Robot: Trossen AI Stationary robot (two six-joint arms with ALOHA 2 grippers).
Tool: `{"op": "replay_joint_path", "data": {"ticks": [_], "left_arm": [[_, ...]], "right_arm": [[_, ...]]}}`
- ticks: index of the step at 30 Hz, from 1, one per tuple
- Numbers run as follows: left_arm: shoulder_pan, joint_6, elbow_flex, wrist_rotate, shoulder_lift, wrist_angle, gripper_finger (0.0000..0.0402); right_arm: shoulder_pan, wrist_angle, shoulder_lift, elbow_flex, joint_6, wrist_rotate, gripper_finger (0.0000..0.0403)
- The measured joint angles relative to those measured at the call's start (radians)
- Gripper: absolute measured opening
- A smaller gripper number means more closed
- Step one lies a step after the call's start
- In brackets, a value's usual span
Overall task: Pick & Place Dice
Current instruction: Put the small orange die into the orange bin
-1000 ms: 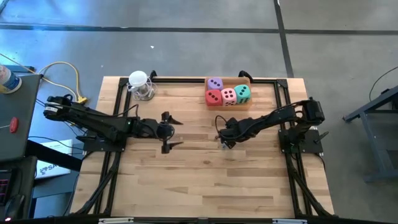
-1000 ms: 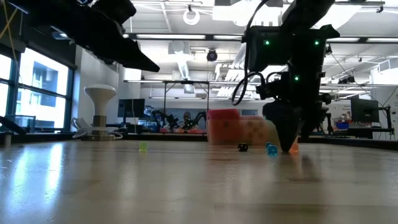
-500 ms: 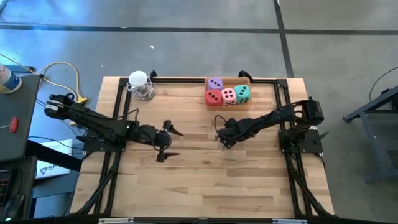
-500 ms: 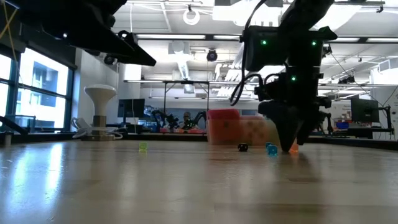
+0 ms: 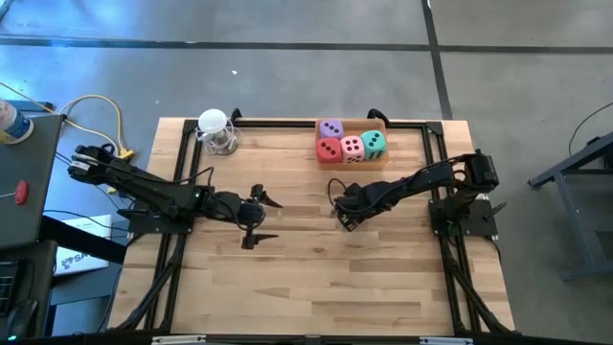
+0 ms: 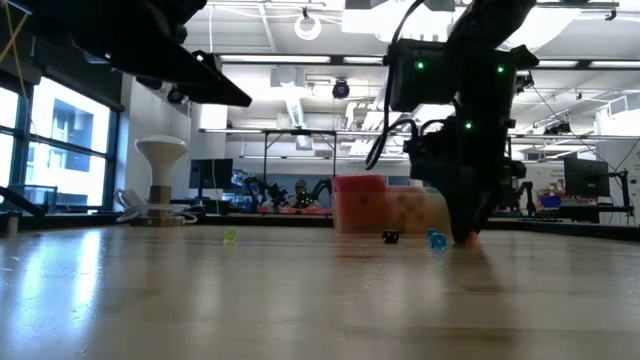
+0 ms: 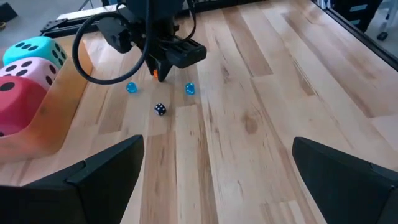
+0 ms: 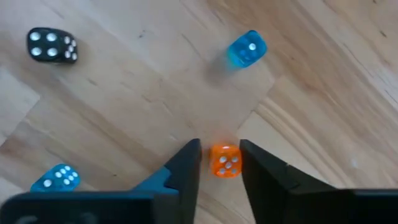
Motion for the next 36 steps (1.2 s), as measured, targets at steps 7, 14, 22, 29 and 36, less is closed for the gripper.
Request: {"op": "replay_joint_path", "data": {"ticks": [7,14,22,29,36], "left_arm": [[-0.005,-0.079,0.0,0.001,0.0,0.003,0.04],[-0.008,-0.098,0.0,0.034,0.0,0.0,0.04],[-0.054,-0.153,0.0,0.16,0.001,-0.006,0.04],[-0.074,-0.078,0.0,0.152,0.001,0.017,0.04],[-0.067,-0.034,0.0,0.153,0.001,0.01,0.04]], "right_arm": [[-0.004,0.0,0.0,0.001,-0.09,-0.009,0.0037],[0.027,-0.119,-0.028,0.046,-0.098,-0.003,0.0037],[0.158,-0.344,-0.152,0.189,0.021,0.279,0.0037],[0.055,-0.331,-0.238,0.21,-0.085,0.454,0.0037],[-0.177,-0.332,-0.242,0.21,-0.186,0.336,0.0037]]}}
